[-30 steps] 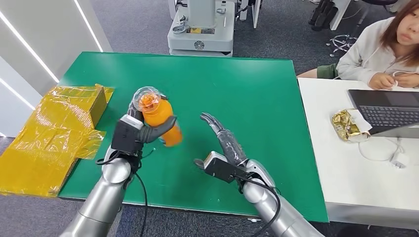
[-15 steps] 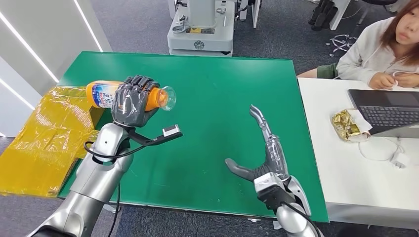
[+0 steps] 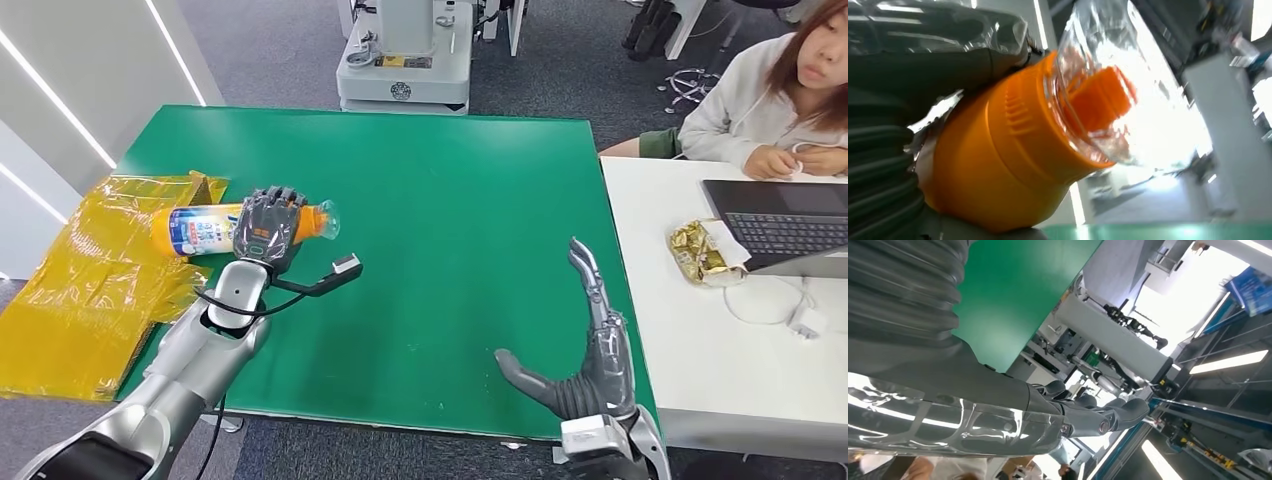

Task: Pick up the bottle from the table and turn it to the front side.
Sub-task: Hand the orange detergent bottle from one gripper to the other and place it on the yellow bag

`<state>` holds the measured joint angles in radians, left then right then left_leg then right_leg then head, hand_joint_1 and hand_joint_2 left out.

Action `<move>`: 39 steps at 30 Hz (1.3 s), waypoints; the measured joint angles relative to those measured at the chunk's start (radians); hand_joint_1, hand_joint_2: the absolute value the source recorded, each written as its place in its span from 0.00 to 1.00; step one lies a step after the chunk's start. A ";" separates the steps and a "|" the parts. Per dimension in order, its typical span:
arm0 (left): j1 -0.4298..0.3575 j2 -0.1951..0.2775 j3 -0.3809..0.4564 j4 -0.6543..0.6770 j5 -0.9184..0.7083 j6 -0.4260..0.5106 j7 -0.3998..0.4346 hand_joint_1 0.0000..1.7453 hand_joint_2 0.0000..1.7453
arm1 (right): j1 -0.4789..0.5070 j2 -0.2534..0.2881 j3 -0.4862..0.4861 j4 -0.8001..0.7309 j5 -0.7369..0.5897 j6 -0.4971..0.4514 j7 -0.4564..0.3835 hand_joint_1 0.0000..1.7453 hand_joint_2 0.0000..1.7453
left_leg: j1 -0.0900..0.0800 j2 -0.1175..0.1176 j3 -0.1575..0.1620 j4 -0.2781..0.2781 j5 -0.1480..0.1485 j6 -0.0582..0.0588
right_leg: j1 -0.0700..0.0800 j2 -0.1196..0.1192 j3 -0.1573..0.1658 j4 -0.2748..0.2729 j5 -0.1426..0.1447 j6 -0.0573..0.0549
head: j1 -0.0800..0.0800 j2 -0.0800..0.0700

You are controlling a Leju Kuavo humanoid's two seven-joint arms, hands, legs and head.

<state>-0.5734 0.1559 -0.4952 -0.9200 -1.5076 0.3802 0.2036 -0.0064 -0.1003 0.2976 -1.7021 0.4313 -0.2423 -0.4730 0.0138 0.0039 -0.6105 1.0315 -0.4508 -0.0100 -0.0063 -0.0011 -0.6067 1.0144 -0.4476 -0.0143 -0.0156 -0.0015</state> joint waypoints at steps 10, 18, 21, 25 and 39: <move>0.018 0.028 -0.010 0.093 0.000 -0.053 0.071 1.00 1.00 | 0.045 0.000 -0.042 -0.040 0.008 -0.002 -0.002 0.00 1.00 | 0.000 0.001 0.000 0.000 0.000 0.000 | 0.000 0.001 0.000 0.000 0.000 0.000 | 0.000 0.000; 0.070 0.056 -0.009 0.124 0.000 -0.084 0.099 1.00 1.00 | 0.067 0.000 -0.073 -0.042 0.001 -0.007 -0.013 0.00 1.00 | 0.000 0.000 -0.001 0.000 0.000 0.000 | 0.000 0.000 0.000 0.000 0.000 0.000 | 0.000 0.000; 0.071 0.058 -0.009 0.129 0.000 -0.097 0.111 1.00 1.00 | 0.069 0.000 -0.076 -0.042 0.000 -0.008 -0.013 0.00 1.00 | 0.000 0.000 -0.001 0.000 0.000 0.000 | 0.000 0.000 0.000 0.000 0.000 0.000 | 0.000 0.000; 0.089 0.072 -0.009 0.130 0.000 -0.135 0.161 1.00 1.00 | 0.074 0.000 -0.084 -0.042 -0.001 -0.006 -0.015 0.00 1.00 | 0.000 0.000 0.000 0.000 0.000 0.000 | 0.000 0.000 0.000 0.000 0.000 0.000 | 0.000 0.000; 0.099 0.099 0.019 0.229 0.000 0.030 0.016 0.00 1.00 | 0.076 0.000 -0.090 -0.036 0.007 0.032 -0.024 0.00 1.00 | 0.000 -0.001 0.002 -0.001 0.000 0.000 | 0.000 -0.001 0.002 0.000 0.000 0.000 | 0.000 0.000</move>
<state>-0.4742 0.2546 -0.4764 -0.6910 -1.5080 0.4105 0.2197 0.0701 -0.1003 0.2074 -1.7379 0.4383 -0.2101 -0.4974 0.0138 0.0034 -0.6086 1.0309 -0.4511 -0.0101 -0.0064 -0.0024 -0.6042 1.0144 -0.4480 -0.0142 -0.0156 -0.0015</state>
